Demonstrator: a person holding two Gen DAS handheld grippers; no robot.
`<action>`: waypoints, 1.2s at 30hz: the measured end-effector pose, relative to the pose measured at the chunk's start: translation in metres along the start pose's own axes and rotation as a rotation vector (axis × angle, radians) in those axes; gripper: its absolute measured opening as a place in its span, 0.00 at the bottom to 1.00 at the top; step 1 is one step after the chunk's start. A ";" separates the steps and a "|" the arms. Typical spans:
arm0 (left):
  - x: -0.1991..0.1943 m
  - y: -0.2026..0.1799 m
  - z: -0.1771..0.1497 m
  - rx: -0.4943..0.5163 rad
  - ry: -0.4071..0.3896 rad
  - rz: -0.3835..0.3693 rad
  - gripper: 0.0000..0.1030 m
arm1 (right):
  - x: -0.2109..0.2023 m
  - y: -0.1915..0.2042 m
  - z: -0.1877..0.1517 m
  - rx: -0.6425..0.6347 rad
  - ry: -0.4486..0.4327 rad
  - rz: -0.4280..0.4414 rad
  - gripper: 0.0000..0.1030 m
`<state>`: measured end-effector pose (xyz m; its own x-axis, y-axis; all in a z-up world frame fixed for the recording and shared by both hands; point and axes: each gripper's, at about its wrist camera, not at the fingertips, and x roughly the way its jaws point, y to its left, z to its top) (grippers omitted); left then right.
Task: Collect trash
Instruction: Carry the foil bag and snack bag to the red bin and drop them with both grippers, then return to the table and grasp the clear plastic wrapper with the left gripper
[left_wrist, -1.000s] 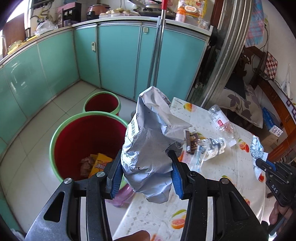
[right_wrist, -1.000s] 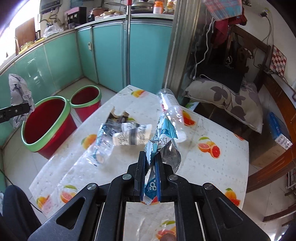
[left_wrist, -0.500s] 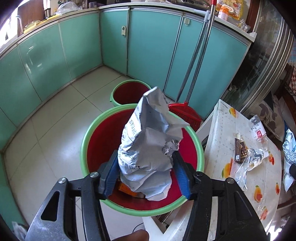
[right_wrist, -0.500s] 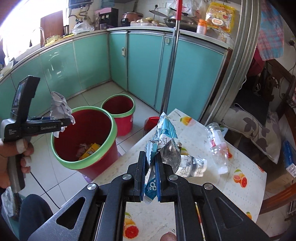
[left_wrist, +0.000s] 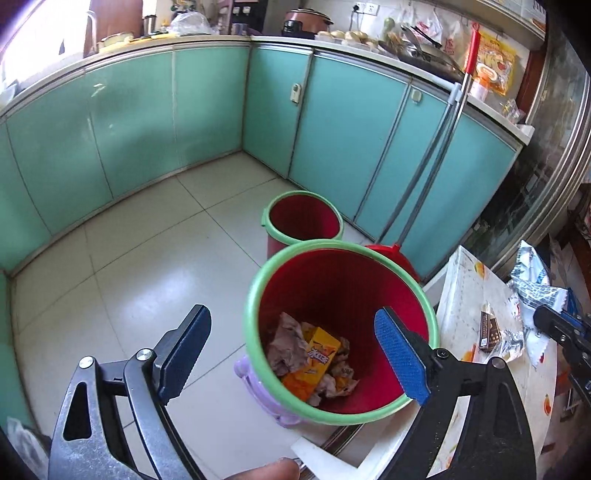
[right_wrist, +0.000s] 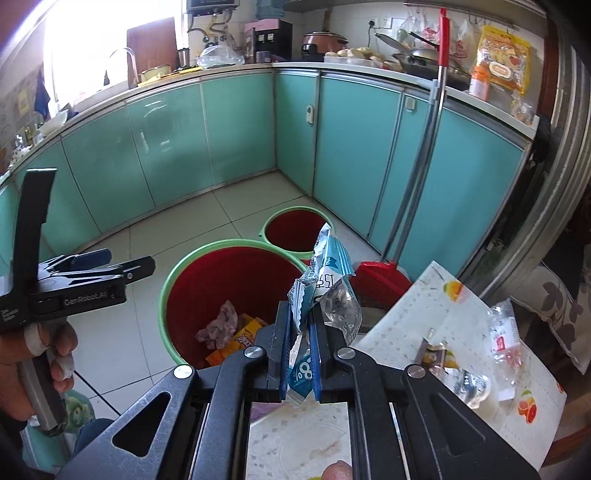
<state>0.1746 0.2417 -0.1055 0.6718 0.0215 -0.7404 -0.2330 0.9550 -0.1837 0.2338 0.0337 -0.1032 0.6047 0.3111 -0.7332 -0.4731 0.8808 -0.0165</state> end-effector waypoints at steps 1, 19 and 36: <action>-0.005 0.008 0.000 -0.012 -0.008 0.007 0.88 | 0.008 0.006 0.005 -0.004 0.000 0.013 0.07; -0.027 0.071 -0.010 -0.105 -0.038 0.083 0.88 | 0.118 0.074 0.021 -0.045 0.119 0.086 0.76; -0.041 0.012 -0.007 0.010 -0.063 0.017 1.00 | 0.042 0.034 -0.007 -0.010 0.034 0.008 0.82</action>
<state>0.1392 0.2504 -0.0822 0.7105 0.0562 -0.7015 -0.2382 0.9572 -0.1645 0.2388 0.0744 -0.1392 0.5792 0.3056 -0.7557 -0.4841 0.8748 -0.0173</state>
